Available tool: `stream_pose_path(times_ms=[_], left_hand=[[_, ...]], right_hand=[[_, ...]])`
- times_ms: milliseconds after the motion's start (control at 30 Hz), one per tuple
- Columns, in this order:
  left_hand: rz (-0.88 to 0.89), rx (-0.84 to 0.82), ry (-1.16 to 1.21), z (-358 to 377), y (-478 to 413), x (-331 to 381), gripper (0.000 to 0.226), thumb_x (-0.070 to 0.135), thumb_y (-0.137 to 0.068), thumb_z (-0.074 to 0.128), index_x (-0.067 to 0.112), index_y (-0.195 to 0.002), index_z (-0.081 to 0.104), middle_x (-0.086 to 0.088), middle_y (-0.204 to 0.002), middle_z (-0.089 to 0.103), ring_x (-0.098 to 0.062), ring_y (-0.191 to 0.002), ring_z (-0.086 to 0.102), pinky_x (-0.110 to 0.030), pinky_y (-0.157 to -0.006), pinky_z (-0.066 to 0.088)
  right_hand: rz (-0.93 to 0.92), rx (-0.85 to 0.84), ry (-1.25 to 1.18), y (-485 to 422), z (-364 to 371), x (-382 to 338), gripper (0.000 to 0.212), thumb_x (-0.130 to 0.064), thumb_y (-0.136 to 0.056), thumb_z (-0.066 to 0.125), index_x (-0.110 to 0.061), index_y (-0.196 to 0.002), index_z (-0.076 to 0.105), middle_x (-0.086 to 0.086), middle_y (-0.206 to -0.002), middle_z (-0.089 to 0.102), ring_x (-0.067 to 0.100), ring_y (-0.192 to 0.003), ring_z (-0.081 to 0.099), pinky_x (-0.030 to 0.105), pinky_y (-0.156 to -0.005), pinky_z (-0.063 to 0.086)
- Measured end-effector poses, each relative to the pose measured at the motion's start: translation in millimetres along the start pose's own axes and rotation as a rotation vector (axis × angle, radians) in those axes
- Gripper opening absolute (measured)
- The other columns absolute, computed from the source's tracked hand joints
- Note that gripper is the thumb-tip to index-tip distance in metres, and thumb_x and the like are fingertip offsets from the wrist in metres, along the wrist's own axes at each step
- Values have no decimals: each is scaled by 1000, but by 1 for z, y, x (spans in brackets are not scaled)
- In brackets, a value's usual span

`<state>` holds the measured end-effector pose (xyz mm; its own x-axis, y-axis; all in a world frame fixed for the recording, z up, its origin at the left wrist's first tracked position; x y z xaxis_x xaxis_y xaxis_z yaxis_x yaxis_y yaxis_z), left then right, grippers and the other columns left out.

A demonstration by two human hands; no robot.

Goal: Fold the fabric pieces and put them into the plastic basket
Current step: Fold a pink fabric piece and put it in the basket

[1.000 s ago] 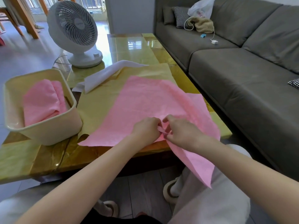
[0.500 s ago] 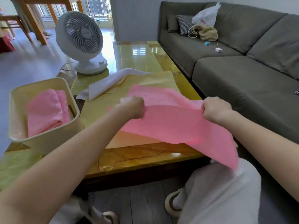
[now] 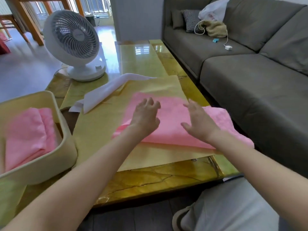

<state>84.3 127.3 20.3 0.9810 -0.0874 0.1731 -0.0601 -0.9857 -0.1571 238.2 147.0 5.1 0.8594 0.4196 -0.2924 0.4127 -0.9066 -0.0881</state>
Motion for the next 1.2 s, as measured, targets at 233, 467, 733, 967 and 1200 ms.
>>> stream_pose_path(times_ms=[233, 467, 733, 967, 1200], left_hand=[[25, -320, -19, 77, 47, -9, 46, 19, -81, 56, 21, -126, 45, -3, -126, 46, -22, -120, 39, -33, -101, 30], [27, -26, -35, 34, 28, -22, 42, -13, -81, 48, 12, -112, 63, -10, -105, 58, -29, -100, 51, -31, -79, 35], [-25, -161, -290, 18, 91, -31, 36, 0, -87, 50, 18, -113, 66, -3, -114, 58, -24, -112, 48, -30, -86, 40], [-124, -388, -186, 47, 151, -58, 44, -2, -88, 44, 20, -125, 52, -5, -118, 50, -25, -108, 53, -34, -76, 46], [-133, -693, 241, 42, 158, -62, 44, 39, -90, 57, 22, -130, 48, 0, -121, 53, -17, -101, 54, -27, -88, 45]], right_hand=[[84, -216, 92, 42, 71, 14, 50, -14, -89, 50, -10, -137, 36, 9, -141, 40, 25, -132, 35, 31, -108, 27], [123, -62, 117, 35, 43, 12, 53, 7, -84, 38, -13, -133, 44, 8, -131, 53, 28, -121, 47, 36, -97, 40], [30, -96, 100, 63, 68, -37, 52, 5, -82, 46, -19, -128, 47, 0, -127, 50, 22, -117, 46, 30, -83, 40], [-87, -191, 198, 93, 85, -61, 34, -22, -87, 51, -25, -121, 52, -5, -123, 52, 18, -116, 48, 28, -80, 44], [-130, -346, -1, 90, 69, -52, 51, -65, -85, 46, -31, -121, 53, -16, -123, 56, 7, -106, 56, 25, -78, 41]])
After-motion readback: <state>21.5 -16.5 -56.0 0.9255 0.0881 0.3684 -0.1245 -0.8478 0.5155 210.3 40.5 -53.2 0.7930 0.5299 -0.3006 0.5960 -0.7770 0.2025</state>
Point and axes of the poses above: each hand's wrist, its own y-axis away from the middle knuckle, its own z-axis out of the palm, x = y × z, the point moved 8 cm from there along -y, towards the middle knuckle
